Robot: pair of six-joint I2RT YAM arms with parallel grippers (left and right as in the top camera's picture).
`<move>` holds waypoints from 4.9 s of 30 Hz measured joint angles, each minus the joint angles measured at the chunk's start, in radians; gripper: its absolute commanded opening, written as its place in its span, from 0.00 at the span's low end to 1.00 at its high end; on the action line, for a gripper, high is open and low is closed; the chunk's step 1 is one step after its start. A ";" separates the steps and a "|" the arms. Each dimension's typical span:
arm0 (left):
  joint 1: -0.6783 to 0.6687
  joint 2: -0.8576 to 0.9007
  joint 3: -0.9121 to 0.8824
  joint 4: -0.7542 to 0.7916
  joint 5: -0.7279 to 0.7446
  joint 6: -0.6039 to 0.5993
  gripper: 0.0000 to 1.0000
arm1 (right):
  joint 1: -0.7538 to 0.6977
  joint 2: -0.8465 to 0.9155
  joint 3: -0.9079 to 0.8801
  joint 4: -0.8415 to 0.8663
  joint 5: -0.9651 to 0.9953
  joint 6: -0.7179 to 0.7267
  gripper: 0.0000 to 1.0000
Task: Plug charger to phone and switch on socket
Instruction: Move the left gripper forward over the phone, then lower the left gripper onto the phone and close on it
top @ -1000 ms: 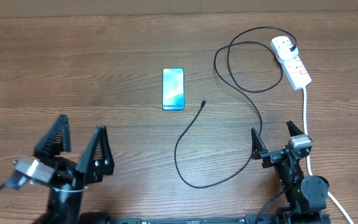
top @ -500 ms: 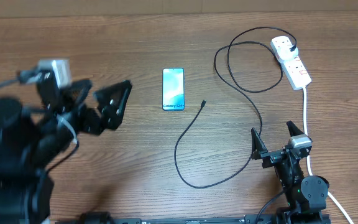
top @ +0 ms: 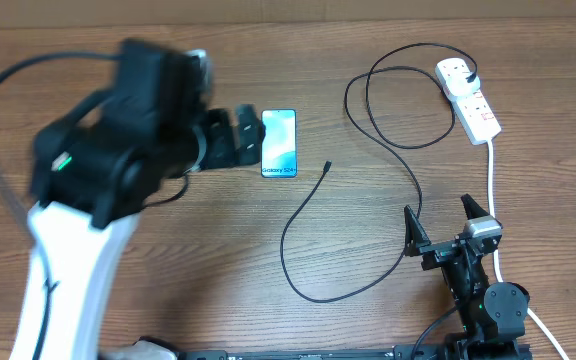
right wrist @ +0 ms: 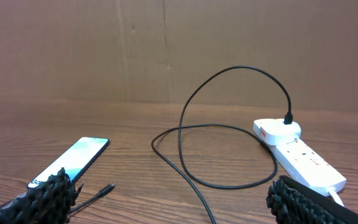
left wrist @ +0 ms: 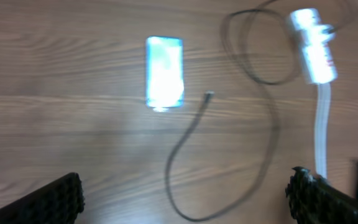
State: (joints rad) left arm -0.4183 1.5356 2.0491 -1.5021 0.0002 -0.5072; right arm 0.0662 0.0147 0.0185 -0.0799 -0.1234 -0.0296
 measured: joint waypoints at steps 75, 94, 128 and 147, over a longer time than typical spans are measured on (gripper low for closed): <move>-0.068 0.756 0.048 0.306 0.002 -0.122 1.00 | 0.000 0.000 0.000 0.000 0.000 0.000 1.00; -0.070 0.756 -0.011 0.405 -0.143 -0.119 1.00 | 0.000 0.000 0.000 0.000 0.000 0.000 1.00; -0.048 0.757 -0.154 0.539 -0.129 -0.118 1.00 | 0.000 0.000 0.000 0.000 0.000 0.000 1.00; -0.021 0.757 -0.202 0.628 -0.043 -0.061 1.00 | 0.000 0.000 0.000 0.000 0.000 0.000 1.00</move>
State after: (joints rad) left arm -0.4393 2.2929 1.8469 -0.8745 -0.0429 -0.5682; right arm 0.0662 0.0147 0.0185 -0.0795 -0.1234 -0.0296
